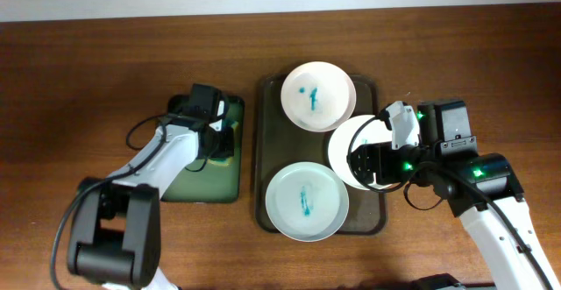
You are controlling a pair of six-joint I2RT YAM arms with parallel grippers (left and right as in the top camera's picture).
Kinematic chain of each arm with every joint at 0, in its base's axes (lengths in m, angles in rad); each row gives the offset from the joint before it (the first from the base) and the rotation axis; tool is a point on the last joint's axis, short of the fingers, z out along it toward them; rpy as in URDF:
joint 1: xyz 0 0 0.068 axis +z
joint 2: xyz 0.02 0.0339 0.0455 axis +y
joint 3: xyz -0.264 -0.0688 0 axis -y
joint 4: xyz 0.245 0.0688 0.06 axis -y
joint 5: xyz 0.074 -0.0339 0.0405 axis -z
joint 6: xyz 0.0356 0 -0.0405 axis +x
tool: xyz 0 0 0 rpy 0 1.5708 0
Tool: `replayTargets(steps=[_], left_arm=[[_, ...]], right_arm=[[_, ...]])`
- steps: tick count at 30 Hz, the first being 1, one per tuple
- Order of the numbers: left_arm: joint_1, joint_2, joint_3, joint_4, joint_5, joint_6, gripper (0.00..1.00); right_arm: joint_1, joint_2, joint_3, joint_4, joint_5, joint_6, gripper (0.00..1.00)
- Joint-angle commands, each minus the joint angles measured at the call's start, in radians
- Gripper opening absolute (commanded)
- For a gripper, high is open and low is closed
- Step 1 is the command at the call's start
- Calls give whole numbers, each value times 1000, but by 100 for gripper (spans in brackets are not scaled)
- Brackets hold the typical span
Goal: Clean dirty plates on tray and stack at the side
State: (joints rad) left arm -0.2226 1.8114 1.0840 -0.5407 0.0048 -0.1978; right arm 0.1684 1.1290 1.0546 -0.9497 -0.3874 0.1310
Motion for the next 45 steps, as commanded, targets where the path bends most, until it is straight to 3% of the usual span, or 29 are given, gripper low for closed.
replayTargets(steps=[1,5,6,9,14,16,19,26,29,33,38,41,45], left_arm=[[2,92,5,38,-50,-49,0],[3,43,66,-89,-50,-62,1],[3,17,107,-150,-50,-61,19],[3,-26,165,-181,-55,-31,41],[3,76,160,-138,-126,-32,39],[0,165,160,-123,-47,-32,23],[0,206,161,-123,26,-32,12],[8,56,281,-248,27,13,47],[2,52,268,-257,25,14,52],[2,107,187,-199,23,13,47],[2,177,154,-151,26,14,0],[2,174,201,-181,26,14,0],[2,164,407,-386,25,97,0]], right_arm=[[-5,-5,9,1,-13,2,82],[-5,-5,9,-8,-13,2,82],[-5,-5,9,-8,-13,2,82],[-5,-5,9,-13,-13,2,82],[-5,-5,9,-13,-1,2,82],[-5,-5,9,-13,11,2,82],[-7,-5,9,-16,111,61,82],[-7,-5,9,-16,150,87,82],[-7,-5,9,-16,240,182,82],[-12,-4,9,-17,246,193,82],[-233,-2,9,-57,157,140,82],[-325,20,9,-69,110,85,82],[-367,85,9,-58,109,82,82]])
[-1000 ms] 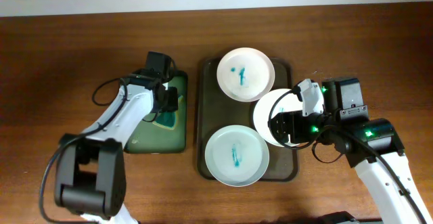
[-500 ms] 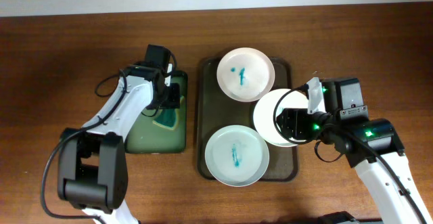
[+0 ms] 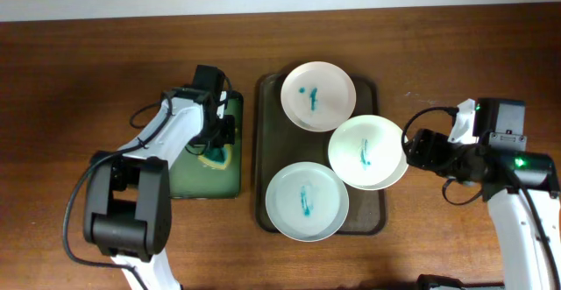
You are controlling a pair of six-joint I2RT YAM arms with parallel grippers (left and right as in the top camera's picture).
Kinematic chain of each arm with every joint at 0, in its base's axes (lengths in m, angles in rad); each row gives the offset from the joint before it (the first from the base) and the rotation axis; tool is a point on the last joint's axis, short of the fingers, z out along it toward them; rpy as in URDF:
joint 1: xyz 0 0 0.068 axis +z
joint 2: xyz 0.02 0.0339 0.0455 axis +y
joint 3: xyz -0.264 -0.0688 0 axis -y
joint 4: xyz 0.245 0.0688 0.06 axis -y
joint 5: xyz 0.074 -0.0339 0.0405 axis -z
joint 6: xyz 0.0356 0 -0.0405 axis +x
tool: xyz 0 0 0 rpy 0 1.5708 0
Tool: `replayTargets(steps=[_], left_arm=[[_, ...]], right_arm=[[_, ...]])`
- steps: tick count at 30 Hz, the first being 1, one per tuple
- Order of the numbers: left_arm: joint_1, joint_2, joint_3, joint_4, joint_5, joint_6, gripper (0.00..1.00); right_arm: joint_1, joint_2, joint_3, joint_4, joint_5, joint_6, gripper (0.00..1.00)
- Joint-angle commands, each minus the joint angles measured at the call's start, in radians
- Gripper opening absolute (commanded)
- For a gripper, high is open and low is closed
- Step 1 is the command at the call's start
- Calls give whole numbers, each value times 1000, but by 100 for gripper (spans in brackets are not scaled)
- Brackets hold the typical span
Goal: Clean dirty plates on tray and stack at the side
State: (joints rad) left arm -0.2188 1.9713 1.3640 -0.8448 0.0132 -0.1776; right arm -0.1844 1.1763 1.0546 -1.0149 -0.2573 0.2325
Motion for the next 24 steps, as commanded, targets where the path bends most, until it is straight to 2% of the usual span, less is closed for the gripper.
replayTargets(steps=[1,2,6,9,14,17,18,21,24], left_arm=[[-2,3,183,-134,17,87,0],[-2,3,237,-181,17,90,0],[-2,3,377,-269,-20,89,0],[1,5,349,-267,-62,80,0],[-2,6,192,-140,-54,47,0],[-6,0,207,-144,13,44,0],[-22,-3,241,-163,17,46,0],[-133,-3,396,-199,74,68,0],[-249,6,415,-45,266,29,0]], right_arm=[[-13,58,9,8,-28,-66,80],[-12,74,9,6,-35,-105,79],[-13,121,9,3,-39,-109,73],[-13,122,9,4,-39,-109,73],[-13,122,9,6,-39,-109,73],[-13,122,9,22,-39,-109,72],[-13,122,9,39,-47,-109,68],[-13,134,9,74,-49,-109,64],[-14,202,9,118,-39,-108,61]])
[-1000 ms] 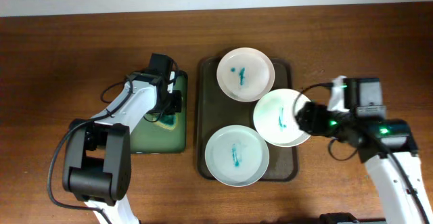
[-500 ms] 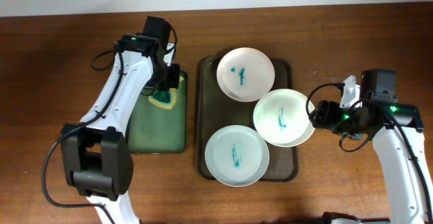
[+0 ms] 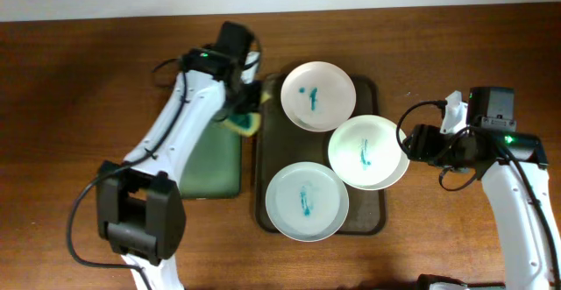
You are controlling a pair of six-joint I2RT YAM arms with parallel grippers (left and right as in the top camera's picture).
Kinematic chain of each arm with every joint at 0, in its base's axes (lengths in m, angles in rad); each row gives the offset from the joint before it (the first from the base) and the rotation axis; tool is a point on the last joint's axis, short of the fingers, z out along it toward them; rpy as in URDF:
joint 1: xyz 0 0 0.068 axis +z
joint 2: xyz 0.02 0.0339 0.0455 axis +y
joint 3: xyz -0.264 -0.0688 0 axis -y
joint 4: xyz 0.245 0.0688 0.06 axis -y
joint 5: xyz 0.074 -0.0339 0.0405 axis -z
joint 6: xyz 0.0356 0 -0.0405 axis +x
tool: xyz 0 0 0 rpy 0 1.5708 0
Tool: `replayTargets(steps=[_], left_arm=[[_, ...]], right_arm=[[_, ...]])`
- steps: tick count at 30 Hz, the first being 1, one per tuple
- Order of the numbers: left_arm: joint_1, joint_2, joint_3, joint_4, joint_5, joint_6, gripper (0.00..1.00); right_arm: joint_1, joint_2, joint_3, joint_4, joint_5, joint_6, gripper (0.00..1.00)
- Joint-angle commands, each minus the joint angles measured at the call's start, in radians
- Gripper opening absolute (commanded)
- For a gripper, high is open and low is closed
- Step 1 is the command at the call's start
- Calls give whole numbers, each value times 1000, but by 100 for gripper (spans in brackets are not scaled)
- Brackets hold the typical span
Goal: Clean dirty plates on tray and stack at the side
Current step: 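Lift the sponge with left gripper toward the plate tilted by right gripper, then scrub the held plate's stain with the sponge in left gripper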
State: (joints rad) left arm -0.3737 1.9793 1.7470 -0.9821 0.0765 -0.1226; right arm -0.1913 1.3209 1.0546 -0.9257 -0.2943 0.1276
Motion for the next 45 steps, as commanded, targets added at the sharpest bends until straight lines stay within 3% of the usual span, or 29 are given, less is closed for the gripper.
replayTargets(steps=[1,7,8,9,10,14,16,17,20,21,24,29,34,35,37,40,45], left_arm=[[-133,11,32,145,246,-67,0],[-325,202,32,373,377,-239,0],[-337,222,32,388,377,-266,0],[-351,248,32,397,377,-288,0],[-358,264,32,399,377,-289,0],[-363,285,32,397,362,-288,0],[-361,285,32,389,361,-286,0],[-360,285,32,387,361,-284,0],[-359,285,32,379,362,-280,0],[-359,285,32,379,361,-265,0],[-359,285,32,375,361,-266,0],[-402,300,32,379,295,-270,0],[-447,391,32,443,324,-378,0],[-451,396,32,457,364,-366,0],[-459,396,32,500,466,-230,0],[-454,396,32,522,487,-214,0],[-378,395,90,275,-25,-227,0]], right_arm=[[-9,99,9,63,0,1,61],[-48,303,9,164,-2,8,50],[-47,310,9,177,-2,8,44],[-45,322,9,186,-2,8,32],[-45,330,9,186,-7,8,29],[-45,391,-6,196,-10,7,28],[-45,416,-6,198,-39,-19,9],[-45,418,-7,198,-37,-19,4],[-45,419,-23,206,-35,-20,5],[-45,419,-40,222,-35,-20,11],[-45,419,-50,231,-44,-19,5],[-45,409,-50,223,-52,-19,4],[-45,384,-50,212,-54,-19,4],[-45,384,-50,212,-55,-19,4],[-45,384,-50,210,-55,-19,4],[-45,384,-50,207,-59,-19,4],[-45,384,-50,200,-62,-19,4]])
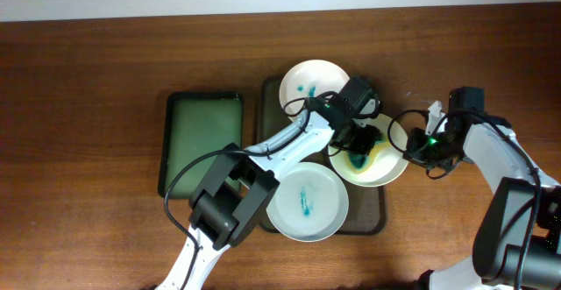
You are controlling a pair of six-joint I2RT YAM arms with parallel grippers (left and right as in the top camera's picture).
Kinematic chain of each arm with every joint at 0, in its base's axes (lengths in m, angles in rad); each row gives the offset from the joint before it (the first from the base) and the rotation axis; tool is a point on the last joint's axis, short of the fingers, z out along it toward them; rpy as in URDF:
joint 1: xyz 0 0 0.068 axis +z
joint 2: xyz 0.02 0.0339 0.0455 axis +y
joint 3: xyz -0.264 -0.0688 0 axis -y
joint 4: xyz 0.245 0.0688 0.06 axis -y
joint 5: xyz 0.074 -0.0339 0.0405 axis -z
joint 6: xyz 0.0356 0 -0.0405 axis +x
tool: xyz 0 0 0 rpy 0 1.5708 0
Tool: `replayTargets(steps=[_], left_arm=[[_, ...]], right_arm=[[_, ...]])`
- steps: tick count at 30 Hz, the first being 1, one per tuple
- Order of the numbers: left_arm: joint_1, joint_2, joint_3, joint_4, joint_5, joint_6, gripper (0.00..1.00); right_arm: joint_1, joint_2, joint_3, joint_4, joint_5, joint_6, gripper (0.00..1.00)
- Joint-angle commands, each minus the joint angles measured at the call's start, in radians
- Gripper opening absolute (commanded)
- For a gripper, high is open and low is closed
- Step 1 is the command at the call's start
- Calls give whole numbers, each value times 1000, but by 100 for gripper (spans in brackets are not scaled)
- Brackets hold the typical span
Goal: Clean dirty plates on tray and stack at the side
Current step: 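Scrub the held plate's stain with the sponge in left gripper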
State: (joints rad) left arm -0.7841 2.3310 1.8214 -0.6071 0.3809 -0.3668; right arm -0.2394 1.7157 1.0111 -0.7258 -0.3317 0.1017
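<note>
Three white plates with teal stains sit on the dark brown tray (263, 159): a far one (302, 87), a near one (307, 204) and a right one (388, 169) that overhangs the tray's right edge. My left gripper (358, 145) reaches across the tray and is shut on a yellow-green sponge (365, 159), which presses on the right plate over its stain. My right gripper (410, 146) sits at that plate's right rim and appears shut on it.
A green mat tray (203, 145) lies left of the brown tray with nothing on it. My left arm crosses over the brown tray between the far and near plates. Bare wooden table (88, 80) surrounds both trays.
My left gripper carried the sponge from the brown tray's far left corner onto the right plate. My right gripper stayed at that plate's right rim, with its arm angled differently.
My left gripper was at the sponge on the green tray while my right gripper was over the right plate. Then the right gripper sat at the plate's right rim. The sponge was then off the green tray, and now rests on the right plate.
</note>
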Motion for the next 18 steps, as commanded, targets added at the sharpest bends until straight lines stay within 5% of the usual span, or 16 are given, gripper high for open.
replayTargets(steps=[1,6,8,11,18], left_arm=[[34,43,40,-127,-386,18,0],[10,47,84,-146,-435,39,0],[-14,52,84,-125,-290,39,0],[-63,68,84,-38,115,39,0],[-81,79,84,27,302,13,0]], right_arm=[[3,-11,-6,0,-25,7,4],[3,-11,-6,0,-25,6,4],[3,-11,-6,0,-24,6,4],[3,-11,-6,0,-25,6,4],[3,-11,-6,0,-25,6,4]])
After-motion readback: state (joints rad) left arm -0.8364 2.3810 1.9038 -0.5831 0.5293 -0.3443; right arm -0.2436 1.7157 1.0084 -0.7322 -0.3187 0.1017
